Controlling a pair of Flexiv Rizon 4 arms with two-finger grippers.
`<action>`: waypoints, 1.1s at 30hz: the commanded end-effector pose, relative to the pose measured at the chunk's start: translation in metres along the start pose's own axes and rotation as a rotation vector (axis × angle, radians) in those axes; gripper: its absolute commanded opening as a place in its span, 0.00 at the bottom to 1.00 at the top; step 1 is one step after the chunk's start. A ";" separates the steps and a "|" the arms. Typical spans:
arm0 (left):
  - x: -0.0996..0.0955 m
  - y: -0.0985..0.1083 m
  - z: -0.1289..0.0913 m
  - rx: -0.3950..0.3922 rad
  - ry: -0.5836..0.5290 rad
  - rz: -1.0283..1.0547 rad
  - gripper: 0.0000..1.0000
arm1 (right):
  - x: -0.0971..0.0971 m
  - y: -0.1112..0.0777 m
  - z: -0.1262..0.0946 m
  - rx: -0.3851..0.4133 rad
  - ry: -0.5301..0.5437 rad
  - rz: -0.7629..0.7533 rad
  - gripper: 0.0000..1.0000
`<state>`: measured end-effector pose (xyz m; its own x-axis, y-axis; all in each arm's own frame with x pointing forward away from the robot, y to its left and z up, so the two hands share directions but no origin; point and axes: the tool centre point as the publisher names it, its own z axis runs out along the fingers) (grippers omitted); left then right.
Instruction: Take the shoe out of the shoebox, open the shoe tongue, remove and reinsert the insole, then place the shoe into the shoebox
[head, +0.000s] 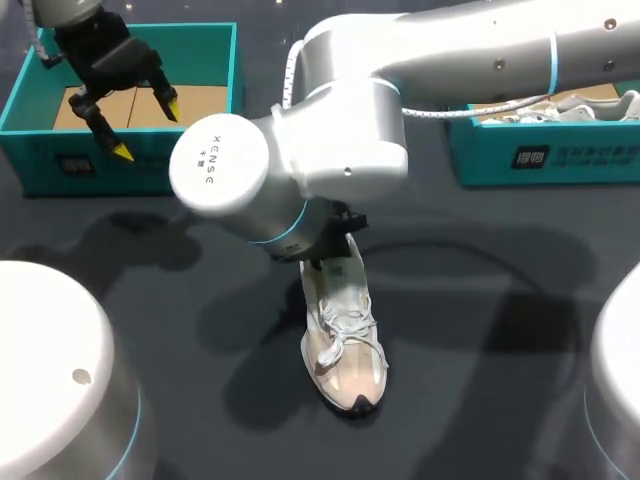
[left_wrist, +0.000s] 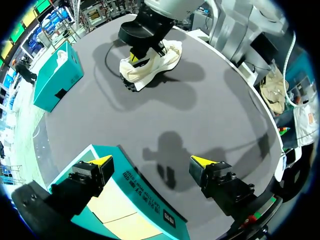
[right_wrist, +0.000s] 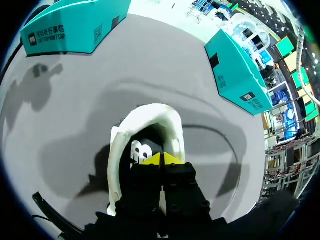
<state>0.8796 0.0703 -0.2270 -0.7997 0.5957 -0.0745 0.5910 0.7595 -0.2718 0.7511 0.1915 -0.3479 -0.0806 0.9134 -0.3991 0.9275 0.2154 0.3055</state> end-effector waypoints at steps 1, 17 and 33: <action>0.000 0.000 0.000 -0.001 0.001 0.001 1.00 | 0.002 -0.003 0.003 0.022 -0.031 -0.011 0.00; 0.000 0.000 0.000 -0.001 0.001 0.001 1.00 | 0.011 -0.017 0.040 0.114 0.055 -0.021 0.00; 0.000 0.000 0.000 -0.001 0.001 0.001 1.00 | 0.026 0.009 0.043 0.054 0.154 -0.076 0.00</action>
<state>0.8795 0.0704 -0.2271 -0.7998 0.5956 -0.0748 0.5909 0.7594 -0.2722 0.7634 0.2094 -0.3746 -0.1891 0.9271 -0.3236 0.9263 0.2778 0.2546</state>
